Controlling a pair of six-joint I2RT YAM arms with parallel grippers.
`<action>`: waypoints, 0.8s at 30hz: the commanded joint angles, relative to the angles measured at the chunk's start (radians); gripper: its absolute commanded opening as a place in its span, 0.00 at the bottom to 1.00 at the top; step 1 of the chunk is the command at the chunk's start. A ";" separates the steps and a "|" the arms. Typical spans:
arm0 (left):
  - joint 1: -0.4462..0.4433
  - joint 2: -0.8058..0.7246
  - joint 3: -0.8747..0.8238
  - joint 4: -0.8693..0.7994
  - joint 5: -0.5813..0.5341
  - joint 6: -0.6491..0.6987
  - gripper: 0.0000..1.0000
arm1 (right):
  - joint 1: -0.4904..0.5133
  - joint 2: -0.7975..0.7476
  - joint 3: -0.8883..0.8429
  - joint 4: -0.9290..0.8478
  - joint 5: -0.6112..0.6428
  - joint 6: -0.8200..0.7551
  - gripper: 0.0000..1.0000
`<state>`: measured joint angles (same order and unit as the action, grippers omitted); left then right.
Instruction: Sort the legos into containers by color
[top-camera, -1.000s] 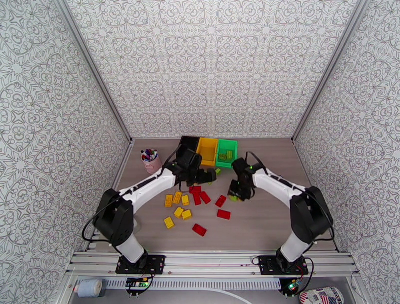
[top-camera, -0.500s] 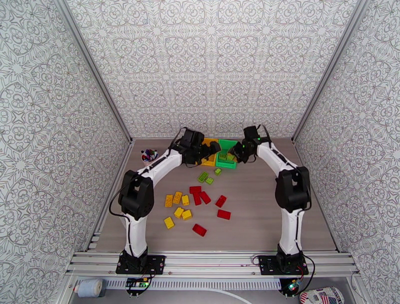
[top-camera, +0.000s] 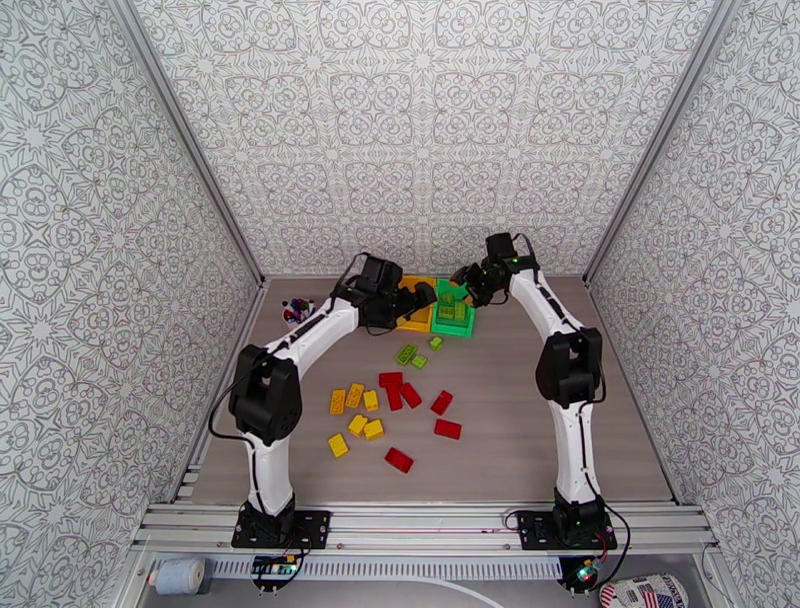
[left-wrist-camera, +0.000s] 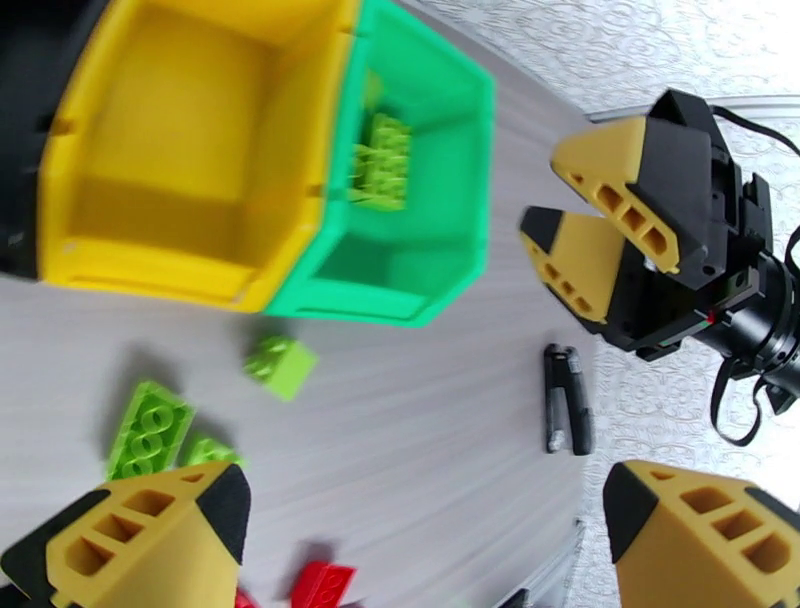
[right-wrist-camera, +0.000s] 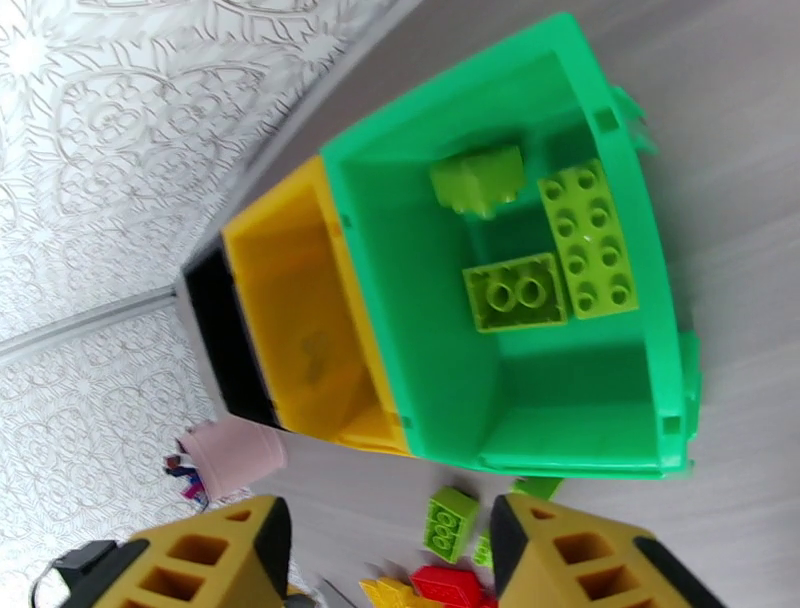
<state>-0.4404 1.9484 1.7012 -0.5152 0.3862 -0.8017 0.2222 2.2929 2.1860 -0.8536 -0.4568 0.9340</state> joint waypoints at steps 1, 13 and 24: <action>0.009 -0.079 -0.018 -0.126 -0.100 0.102 0.99 | 0.014 -0.083 -0.073 -0.055 0.030 -0.071 0.55; -0.004 -0.239 -0.269 -0.238 -0.287 0.141 0.99 | 0.162 -0.114 -0.212 -0.127 0.188 -0.156 0.56; -0.021 -0.363 -0.471 -0.197 -0.287 0.075 0.99 | 0.260 0.056 -0.026 -0.262 0.310 -0.167 0.52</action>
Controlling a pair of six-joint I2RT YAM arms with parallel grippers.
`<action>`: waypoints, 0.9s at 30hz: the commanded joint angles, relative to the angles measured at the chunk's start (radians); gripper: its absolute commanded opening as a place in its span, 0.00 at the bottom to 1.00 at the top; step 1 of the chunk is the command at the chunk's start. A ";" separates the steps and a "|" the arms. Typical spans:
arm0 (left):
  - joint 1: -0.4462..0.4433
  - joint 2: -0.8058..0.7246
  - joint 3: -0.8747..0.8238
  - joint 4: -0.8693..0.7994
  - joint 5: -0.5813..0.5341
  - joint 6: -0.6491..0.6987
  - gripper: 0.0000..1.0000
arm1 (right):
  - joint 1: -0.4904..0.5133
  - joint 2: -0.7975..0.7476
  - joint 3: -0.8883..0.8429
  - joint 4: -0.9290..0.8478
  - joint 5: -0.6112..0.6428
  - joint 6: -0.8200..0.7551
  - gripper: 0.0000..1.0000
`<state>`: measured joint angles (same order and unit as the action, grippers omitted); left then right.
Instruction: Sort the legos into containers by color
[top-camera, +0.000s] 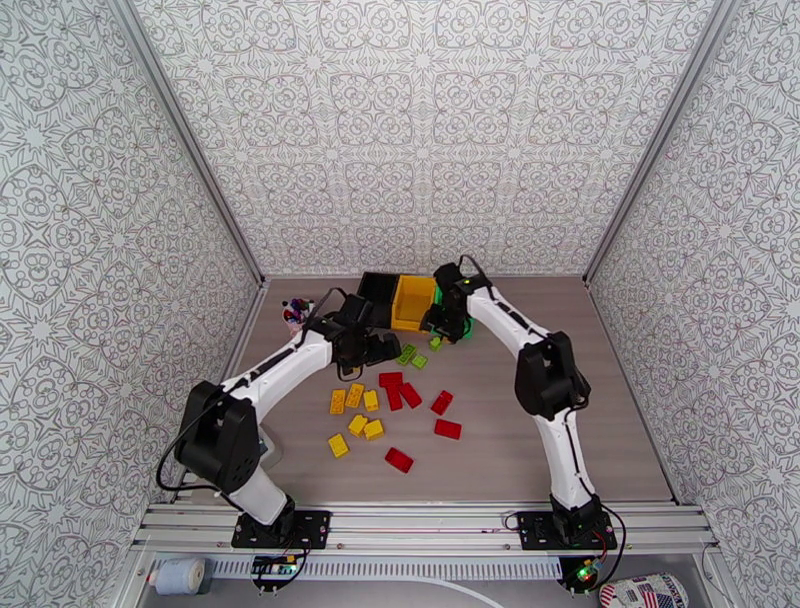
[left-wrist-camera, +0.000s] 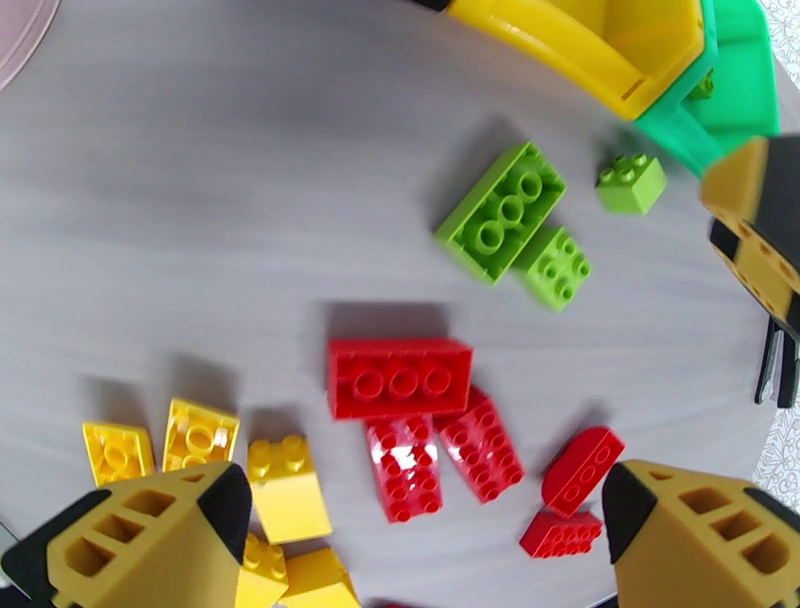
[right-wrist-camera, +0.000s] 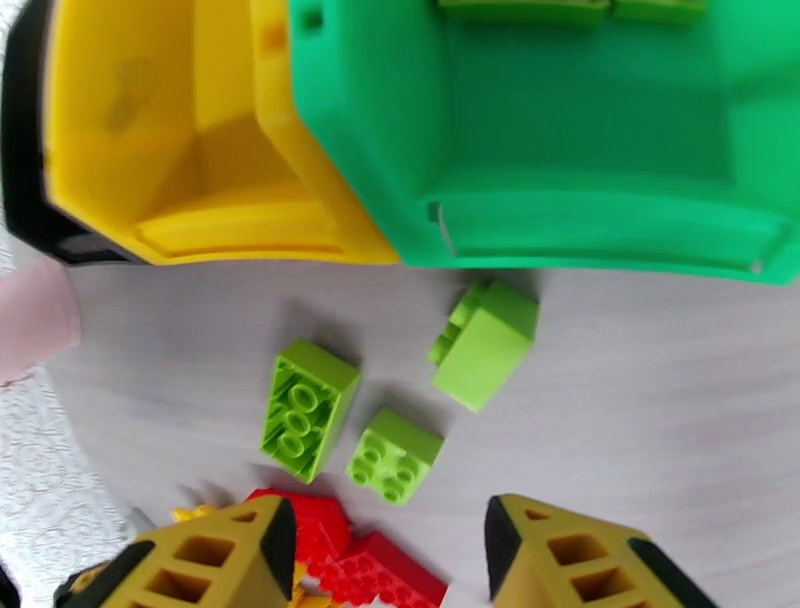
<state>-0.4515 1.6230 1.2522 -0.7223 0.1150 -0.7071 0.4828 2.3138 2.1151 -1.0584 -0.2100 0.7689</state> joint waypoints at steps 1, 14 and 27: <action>-0.010 -0.042 -0.026 0.007 -0.017 -0.020 0.99 | 0.000 0.042 0.049 -0.057 0.070 0.003 0.52; -0.010 -0.069 -0.036 -0.024 -0.011 -0.005 0.99 | -0.001 0.141 0.139 -0.056 0.085 0.051 0.50; -0.010 -0.092 -0.036 -0.055 -0.016 0.002 0.99 | 0.000 0.187 0.130 -0.025 0.106 0.078 0.44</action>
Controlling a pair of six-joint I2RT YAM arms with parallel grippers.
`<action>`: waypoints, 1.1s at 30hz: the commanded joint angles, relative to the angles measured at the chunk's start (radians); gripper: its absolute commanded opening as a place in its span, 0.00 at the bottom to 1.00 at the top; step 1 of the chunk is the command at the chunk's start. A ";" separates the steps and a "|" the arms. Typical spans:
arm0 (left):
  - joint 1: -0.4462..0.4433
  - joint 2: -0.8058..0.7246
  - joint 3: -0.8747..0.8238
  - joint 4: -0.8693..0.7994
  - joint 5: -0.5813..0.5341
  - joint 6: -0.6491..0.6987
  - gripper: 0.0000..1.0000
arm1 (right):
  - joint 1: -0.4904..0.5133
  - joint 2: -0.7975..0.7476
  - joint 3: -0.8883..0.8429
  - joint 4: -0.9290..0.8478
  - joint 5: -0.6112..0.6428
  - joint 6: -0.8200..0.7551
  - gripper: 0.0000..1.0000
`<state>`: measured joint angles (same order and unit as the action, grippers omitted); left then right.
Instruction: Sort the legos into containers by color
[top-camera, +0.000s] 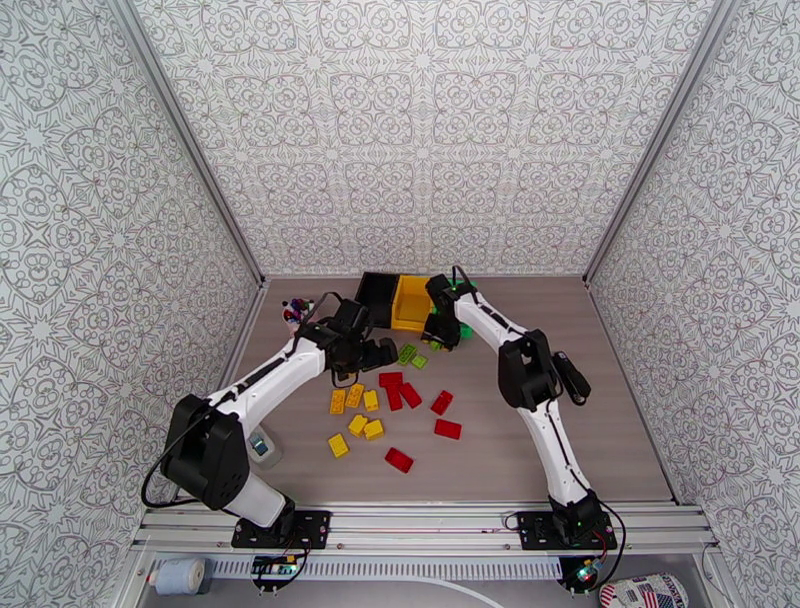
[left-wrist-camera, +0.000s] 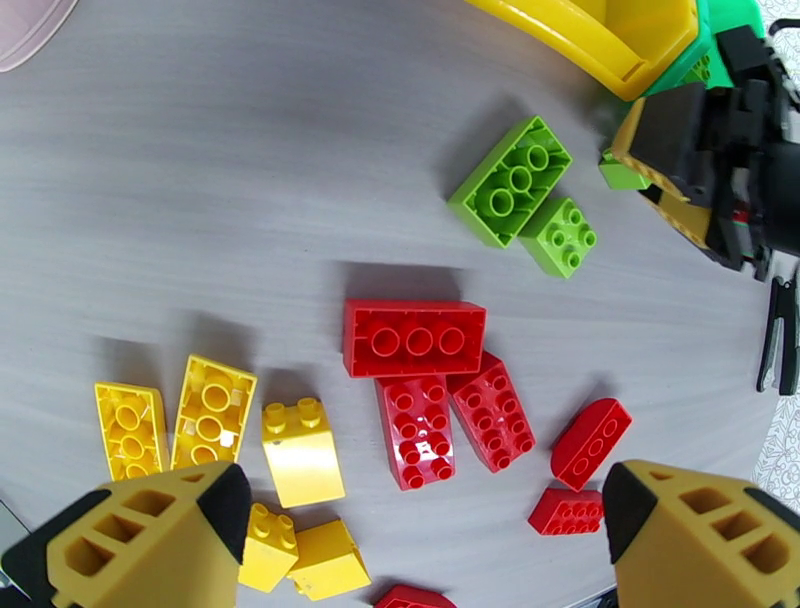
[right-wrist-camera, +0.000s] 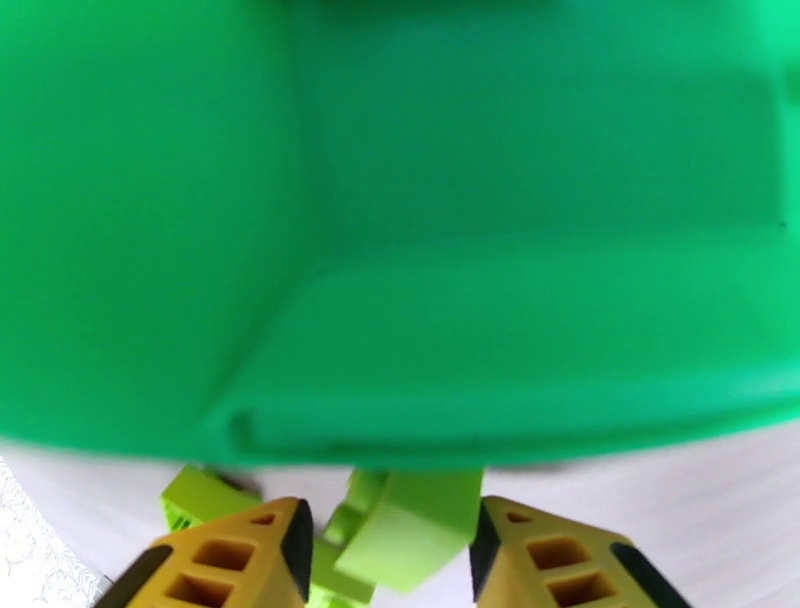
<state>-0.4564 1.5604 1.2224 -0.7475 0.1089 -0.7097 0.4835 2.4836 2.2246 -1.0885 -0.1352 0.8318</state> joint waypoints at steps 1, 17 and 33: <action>-0.006 -0.030 -0.007 -0.031 -0.011 0.004 0.99 | 0.000 0.016 0.013 0.008 0.034 0.015 0.43; -0.031 0.037 0.047 0.025 -0.005 -0.018 0.99 | -0.001 -0.204 -0.273 0.116 0.055 -0.012 0.22; -0.035 0.388 0.475 0.072 0.219 -0.003 0.99 | -0.160 -0.381 -0.393 0.179 -0.079 -0.076 0.22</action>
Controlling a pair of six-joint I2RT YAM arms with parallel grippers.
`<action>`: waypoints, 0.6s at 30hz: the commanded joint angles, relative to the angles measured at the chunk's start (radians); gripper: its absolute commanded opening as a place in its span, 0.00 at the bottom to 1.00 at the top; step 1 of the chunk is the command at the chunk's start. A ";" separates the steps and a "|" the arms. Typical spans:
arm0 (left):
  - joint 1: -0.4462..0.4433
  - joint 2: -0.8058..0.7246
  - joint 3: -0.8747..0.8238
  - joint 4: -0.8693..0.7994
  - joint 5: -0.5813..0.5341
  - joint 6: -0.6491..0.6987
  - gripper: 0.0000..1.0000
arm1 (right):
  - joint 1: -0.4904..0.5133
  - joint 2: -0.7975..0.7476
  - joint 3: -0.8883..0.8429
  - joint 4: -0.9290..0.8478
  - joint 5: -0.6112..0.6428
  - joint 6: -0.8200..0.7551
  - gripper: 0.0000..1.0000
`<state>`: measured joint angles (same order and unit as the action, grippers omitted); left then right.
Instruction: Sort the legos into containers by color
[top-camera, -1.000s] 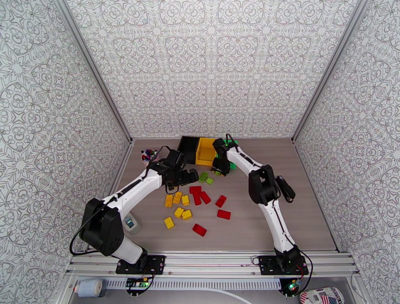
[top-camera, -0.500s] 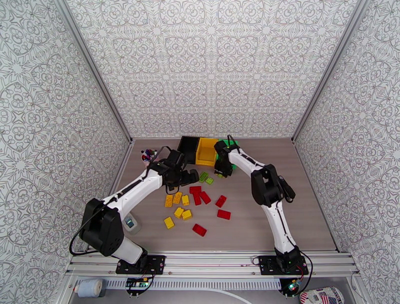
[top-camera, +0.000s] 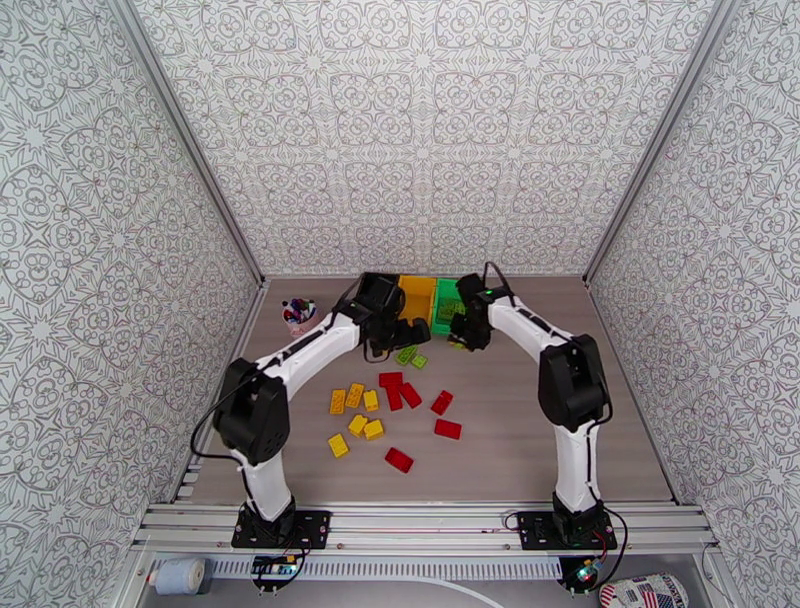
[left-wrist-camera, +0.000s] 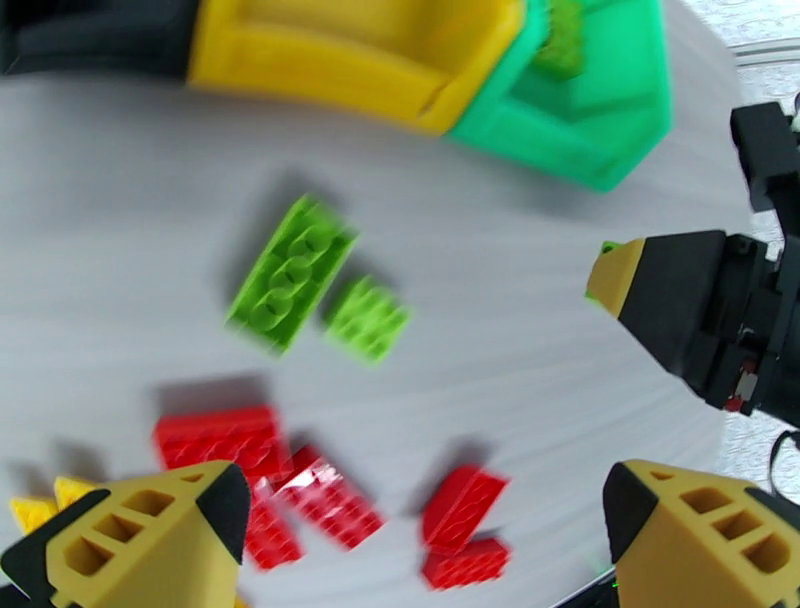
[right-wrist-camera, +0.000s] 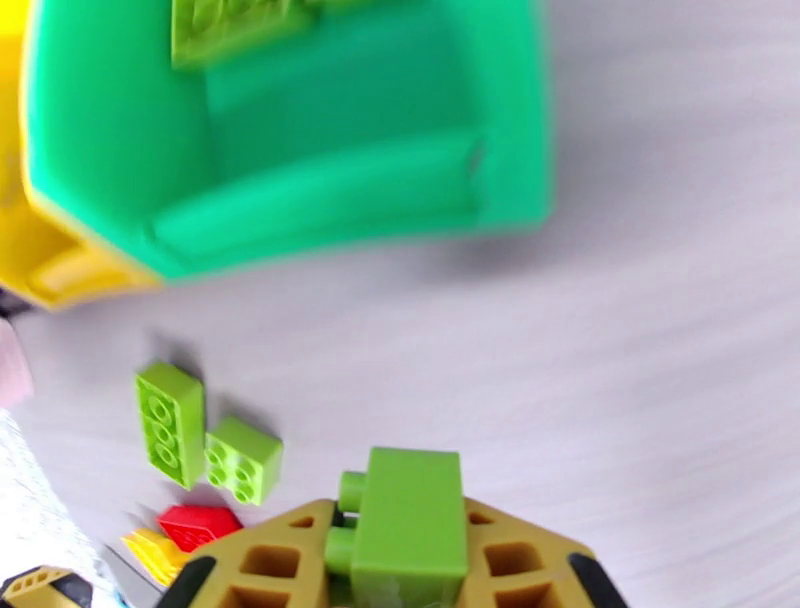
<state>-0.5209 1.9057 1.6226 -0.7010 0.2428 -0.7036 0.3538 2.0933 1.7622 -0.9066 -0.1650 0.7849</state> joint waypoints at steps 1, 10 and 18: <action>0.042 0.058 0.095 0.032 0.103 -0.019 0.99 | -0.040 0.024 0.106 -0.017 -0.059 -0.033 0.22; 0.129 0.153 0.256 0.021 0.154 -0.060 0.99 | -0.104 0.286 0.625 -0.201 -0.135 -0.021 0.35; 0.123 0.168 0.292 -0.125 0.059 0.059 0.98 | -0.132 0.349 0.781 -0.244 -0.174 -0.007 0.52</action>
<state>-0.3904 2.0583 1.8942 -0.7319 0.3489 -0.7116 0.2298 2.4500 2.5320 -1.1034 -0.3080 0.7776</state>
